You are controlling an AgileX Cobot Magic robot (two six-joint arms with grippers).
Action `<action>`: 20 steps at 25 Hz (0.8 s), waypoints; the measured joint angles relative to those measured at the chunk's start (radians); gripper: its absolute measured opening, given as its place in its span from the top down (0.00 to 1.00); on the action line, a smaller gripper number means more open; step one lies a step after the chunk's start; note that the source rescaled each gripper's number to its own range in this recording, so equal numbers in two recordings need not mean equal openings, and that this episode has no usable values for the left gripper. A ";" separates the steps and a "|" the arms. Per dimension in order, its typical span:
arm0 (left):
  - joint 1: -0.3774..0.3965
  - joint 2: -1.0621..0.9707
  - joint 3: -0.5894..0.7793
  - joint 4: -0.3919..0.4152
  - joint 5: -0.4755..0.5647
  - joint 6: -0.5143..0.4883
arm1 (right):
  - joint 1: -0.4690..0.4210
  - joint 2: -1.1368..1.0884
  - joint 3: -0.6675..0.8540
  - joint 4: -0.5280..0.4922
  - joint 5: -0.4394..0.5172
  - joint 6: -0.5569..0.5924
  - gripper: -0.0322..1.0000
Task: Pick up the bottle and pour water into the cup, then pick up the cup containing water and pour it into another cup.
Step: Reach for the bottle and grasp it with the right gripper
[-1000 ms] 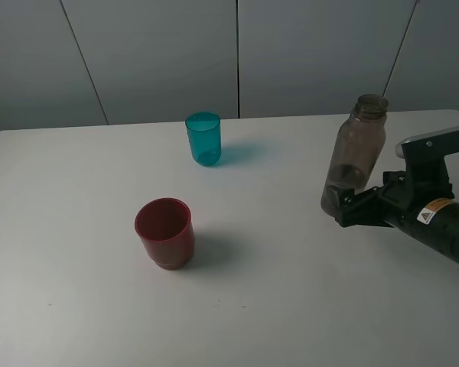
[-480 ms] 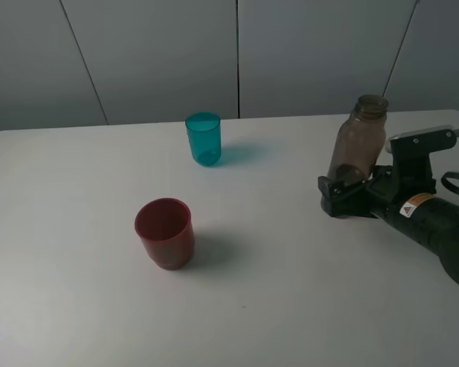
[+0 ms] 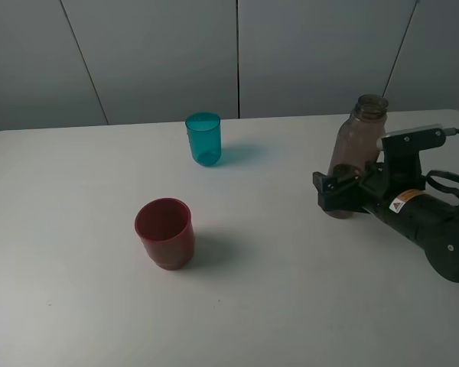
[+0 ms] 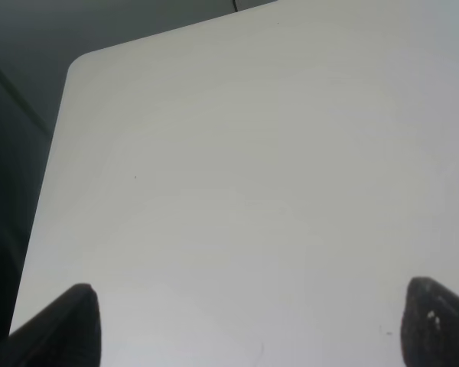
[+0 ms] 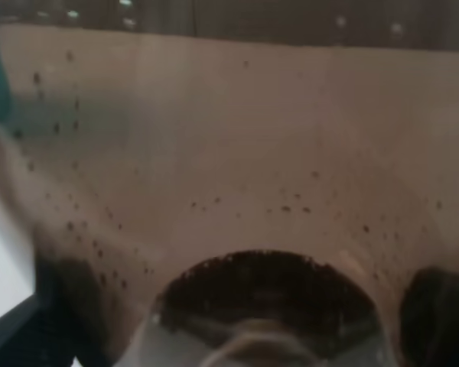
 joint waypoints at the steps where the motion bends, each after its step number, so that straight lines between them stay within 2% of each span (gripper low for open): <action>1: 0.000 0.000 0.000 0.000 0.000 0.000 | 0.000 0.007 0.000 0.004 -0.008 0.005 0.00; 20: 0.000 0.000 0.000 0.000 0.000 0.000 | 0.000 0.012 0.000 0.049 -0.037 0.021 0.00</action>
